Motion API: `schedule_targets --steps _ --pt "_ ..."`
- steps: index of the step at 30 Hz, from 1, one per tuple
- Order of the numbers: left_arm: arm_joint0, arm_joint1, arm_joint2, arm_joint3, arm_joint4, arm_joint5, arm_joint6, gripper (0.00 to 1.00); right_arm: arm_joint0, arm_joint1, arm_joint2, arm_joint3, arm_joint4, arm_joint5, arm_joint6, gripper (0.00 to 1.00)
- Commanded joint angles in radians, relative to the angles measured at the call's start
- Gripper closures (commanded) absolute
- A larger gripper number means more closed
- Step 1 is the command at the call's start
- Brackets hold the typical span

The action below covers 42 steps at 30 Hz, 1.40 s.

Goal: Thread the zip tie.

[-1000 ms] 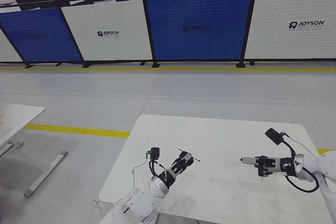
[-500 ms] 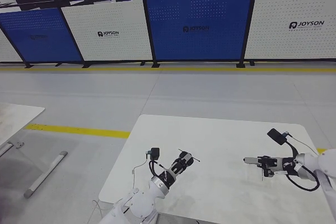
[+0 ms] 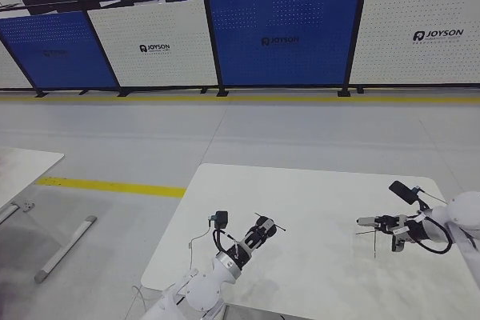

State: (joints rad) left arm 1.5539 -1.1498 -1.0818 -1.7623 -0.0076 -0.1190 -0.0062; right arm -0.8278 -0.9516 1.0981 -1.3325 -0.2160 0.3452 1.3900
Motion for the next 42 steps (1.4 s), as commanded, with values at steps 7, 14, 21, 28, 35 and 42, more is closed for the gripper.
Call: schedule_targets --steps 7,14,21,28,35,42 --pt "0.0 0.0 0.0 0.0 0.0 0.0 0.0 1.0 -0.003 0.0 0.004 -0.004 0.001 -0.005 0.0 0.0" --pt "0.0 0.0 0.0 0.0 0.0 0.0 0.0 1.0 0.008 0.004 -0.046 -0.038 -0.118 -0.071 0.0 0.0" --pt "0.0 0.0 0.0 0.0 0.0 0.0 0.0 1.0 0.058 0.009 -0.118 0.015 -0.091 -0.266 0.0 0.0" --pt "0.0 0.0 0.0 0.0 0.0 0.0 0.0 1.0 0.058 0.009 -0.118 0.015 -0.091 -0.266 0.0 0.0" --pt "0.0 0.0 0.0 0.0 0.0 0.0 0.0 1.0 0.053 0.009 -0.128 0.013 -0.115 -0.251 -0.003 0.0" --pt "0.0 0.0 0.0 0.0 0.0 0.0 0.0 1.0 0.076 0.003 -0.165 0.016 -0.145 -0.204 -0.001 0.0"
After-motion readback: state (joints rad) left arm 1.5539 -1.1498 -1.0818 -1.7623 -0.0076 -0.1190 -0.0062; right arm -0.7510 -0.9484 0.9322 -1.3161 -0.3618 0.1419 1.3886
